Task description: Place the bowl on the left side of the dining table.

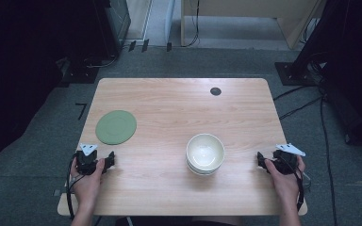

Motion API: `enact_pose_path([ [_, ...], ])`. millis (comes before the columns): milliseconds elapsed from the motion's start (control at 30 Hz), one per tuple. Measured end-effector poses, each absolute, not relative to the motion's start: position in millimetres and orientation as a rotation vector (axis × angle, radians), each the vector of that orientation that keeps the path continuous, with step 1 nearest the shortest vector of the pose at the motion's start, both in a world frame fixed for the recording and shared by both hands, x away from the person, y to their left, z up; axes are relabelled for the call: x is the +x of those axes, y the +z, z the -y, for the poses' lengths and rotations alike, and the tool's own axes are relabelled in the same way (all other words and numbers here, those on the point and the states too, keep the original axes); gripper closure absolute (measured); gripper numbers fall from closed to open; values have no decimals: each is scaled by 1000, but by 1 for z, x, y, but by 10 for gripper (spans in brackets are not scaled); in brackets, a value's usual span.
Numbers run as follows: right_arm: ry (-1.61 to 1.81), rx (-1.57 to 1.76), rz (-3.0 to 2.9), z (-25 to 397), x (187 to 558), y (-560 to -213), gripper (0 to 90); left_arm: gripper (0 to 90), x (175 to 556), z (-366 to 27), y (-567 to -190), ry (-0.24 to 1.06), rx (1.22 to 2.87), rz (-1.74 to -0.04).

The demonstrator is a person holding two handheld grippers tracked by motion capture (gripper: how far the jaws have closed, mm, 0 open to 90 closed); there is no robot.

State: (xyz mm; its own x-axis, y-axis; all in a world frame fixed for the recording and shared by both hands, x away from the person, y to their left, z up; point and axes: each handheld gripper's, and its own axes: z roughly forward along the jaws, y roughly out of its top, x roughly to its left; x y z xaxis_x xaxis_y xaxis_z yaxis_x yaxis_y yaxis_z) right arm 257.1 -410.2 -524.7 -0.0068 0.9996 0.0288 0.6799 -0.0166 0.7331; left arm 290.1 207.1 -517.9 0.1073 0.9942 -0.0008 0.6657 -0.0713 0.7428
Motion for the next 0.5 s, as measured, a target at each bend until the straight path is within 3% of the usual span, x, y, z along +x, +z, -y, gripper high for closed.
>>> enact_pose_path([
  [500,944,1791,-1605,405,257,-501,151,136,291,-208,-516,678,1778,-1640],
])
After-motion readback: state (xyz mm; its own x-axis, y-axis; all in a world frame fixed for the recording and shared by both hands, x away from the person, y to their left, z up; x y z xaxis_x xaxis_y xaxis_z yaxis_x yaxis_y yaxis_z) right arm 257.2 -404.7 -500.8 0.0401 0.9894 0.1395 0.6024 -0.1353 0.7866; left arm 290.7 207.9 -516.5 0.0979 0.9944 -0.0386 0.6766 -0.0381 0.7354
